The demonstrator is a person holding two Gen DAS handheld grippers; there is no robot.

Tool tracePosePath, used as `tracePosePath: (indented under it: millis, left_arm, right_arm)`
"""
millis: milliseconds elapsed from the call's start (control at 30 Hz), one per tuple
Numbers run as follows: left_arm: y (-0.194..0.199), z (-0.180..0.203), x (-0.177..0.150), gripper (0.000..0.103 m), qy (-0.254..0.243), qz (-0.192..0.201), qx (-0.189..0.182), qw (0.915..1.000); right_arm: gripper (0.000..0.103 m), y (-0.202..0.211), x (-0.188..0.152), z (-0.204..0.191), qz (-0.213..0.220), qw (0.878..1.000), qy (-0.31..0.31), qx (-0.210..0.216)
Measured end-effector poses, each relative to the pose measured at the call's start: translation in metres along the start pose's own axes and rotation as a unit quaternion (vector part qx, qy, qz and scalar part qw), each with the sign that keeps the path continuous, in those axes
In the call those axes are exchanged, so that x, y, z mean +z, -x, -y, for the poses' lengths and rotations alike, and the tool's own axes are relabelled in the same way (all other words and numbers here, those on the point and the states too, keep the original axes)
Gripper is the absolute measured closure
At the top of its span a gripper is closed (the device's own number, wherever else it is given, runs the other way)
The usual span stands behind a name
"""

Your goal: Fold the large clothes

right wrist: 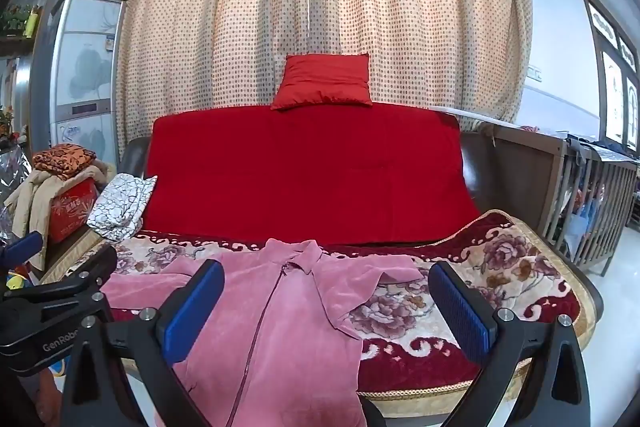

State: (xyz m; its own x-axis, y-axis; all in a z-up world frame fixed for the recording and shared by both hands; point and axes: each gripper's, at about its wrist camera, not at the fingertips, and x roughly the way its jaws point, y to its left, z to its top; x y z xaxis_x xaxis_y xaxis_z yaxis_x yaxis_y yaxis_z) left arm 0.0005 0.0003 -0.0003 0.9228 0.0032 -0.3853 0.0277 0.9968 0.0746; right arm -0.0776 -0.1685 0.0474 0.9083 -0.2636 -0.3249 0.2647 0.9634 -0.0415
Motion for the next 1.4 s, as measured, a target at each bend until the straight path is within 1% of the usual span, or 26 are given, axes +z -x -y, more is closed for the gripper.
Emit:
tracePosePath:
  millis: [67,233,333,567,833,900,967,1033,1067,1100,1133,1167,1267,1400]
  left_arm:
    - [-0.001,-0.001,0.000,0.000,0.003,-0.001,0.001,1.0000]
    - [-0.008,-0.001,-0.001,0.000,0.000,-0.008,0.000,1.0000]
    - [-0.004,0.004,-0.002,0.000,-0.007,-0.013,-0.001,0.9999]
    - [0.004,0.000,0.002,0.000,-0.007,0.020,-0.002,0.9998]
    - [0.003,-0.003,0.004,0.000,-0.002,0.021,-0.003,0.9998]
    - [0.004,-0.003,0.001,0.000,0.011,0.036,-0.005,0.9993]
    - [0.003,-0.004,0.001,0.000,0.015,0.038,-0.004,0.9991]
    - [0.000,-0.005,0.001,0.000,0.017,0.034,-0.004,0.9993]
    - [-0.002,-0.005,0.001,0.000,0.012,0.025,-0.002,0.9996]
    - [-0.003,-0.005,0.000,0.000,0.013,0.023,-0.002,0.9996]
    - [-0.004,-0.005,-0.001,0.000,0.015,0.023,-0.003,0.9996]
    - [-0.006,-0.005,-0.001,0.000,0.011,0.017,-0.002,0.9998]
    - [-0.008,-0.005,-0.002,0.000,0.008,0.016,-0.001,0.9998]
    - [-0.009,-0.003,-0.003,0.000,0.003,0.017,-0.001,0.9999]
  right_arm:
    - [0.000,0.003,0.002,0.001,0.001,1.000,-0.002,0.000]
    - [0.000,-0.005,-0.002,0.004,0.000,1.000,-0.008,0.001]
    - [0.000,-0.009,-0.005,0.003,-0.001,1.000,-0.007,-0.001]
    - [0.000,-0.010,-0.008,0.002,0.002,1.000,0.000,-0.006]
    - [0.000,-0.008,-0.006,0.003,0.010,1.000,-0.001,-0.006]
    - [0.000,-0.008,-0.007,0.002,0.015,1.000,0.002,-0.008]
    - [0.000,-0.010,-0.007,0.003,0.013,1.000,-0.001,-0.006]
    - [0.000,-0.012,-0.008,0.003,0.014,1.000,-0.003,-0.004]
    - [0.000,-0.013,-0.008,0.003,0.016,1.000,-0.003,-0.004]
    - [0.000,-0.014,-0.008,0.004,0.006,1.000,-0.006,-0.004]
    - [0.000,-0.015,-0.009,0.003,0.006,1.000,-0.006,-0.004]
    - [0.000,-0.015,-0.009,0.004,0.014,1.000,-0.002,-0.004]
    - [0.000,-0.016,-0.010,0.006,0.015,1.000,-0.007,-0.002]
    - [0.000,-0.017,-0.011,0.006,0.006,1.000,-0.005,-0.006]
